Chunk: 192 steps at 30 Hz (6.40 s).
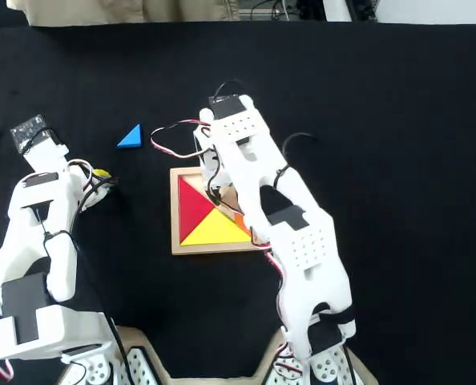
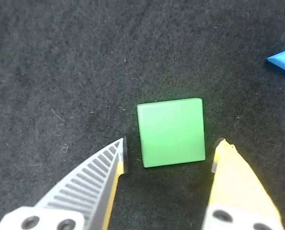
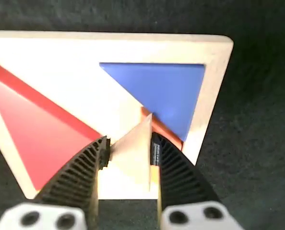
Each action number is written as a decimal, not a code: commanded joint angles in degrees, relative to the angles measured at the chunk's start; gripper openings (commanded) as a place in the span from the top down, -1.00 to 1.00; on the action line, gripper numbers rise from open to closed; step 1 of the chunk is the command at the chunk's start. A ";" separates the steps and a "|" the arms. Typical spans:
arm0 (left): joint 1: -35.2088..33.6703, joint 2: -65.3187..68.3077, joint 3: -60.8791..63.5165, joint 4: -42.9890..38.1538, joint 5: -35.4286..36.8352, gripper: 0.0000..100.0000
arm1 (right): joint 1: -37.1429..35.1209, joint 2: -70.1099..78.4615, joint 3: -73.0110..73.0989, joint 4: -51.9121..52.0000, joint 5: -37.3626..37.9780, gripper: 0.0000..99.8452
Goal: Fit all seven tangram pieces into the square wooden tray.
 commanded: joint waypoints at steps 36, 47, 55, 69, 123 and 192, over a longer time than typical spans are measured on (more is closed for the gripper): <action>0.75 -2.11 -0.48 -0.70 -0.26 0.41 | -4.13 -3.65 -5.14 4.66 0.97 0.60; 0.75 -2.11 -0.48 -0.70 -0.26 0.41 | -3.08 -5.41 -11.82 4.31 11.96 0.82; 0.66 -2.11 -0.40 -0.70 -0.44 0.41 | 3.87 0.57 -13.32 5.45 12.57 0.98; 0.75 -2.11 -0.40 -0.79 -0.44 0.41 | 2.81 3.91 -5.14 6.07 16.00 0.98; 0.40 -2.11 -0.92 -0.79 -0.09 0.40 | -1.32 -10.95 -17.36 6.07 20.75 0.98; -0.84 28.66 -40.48 29.10 5.45 0.65 | 15.38 -62.29 76.88 -55.65 20.75 0.98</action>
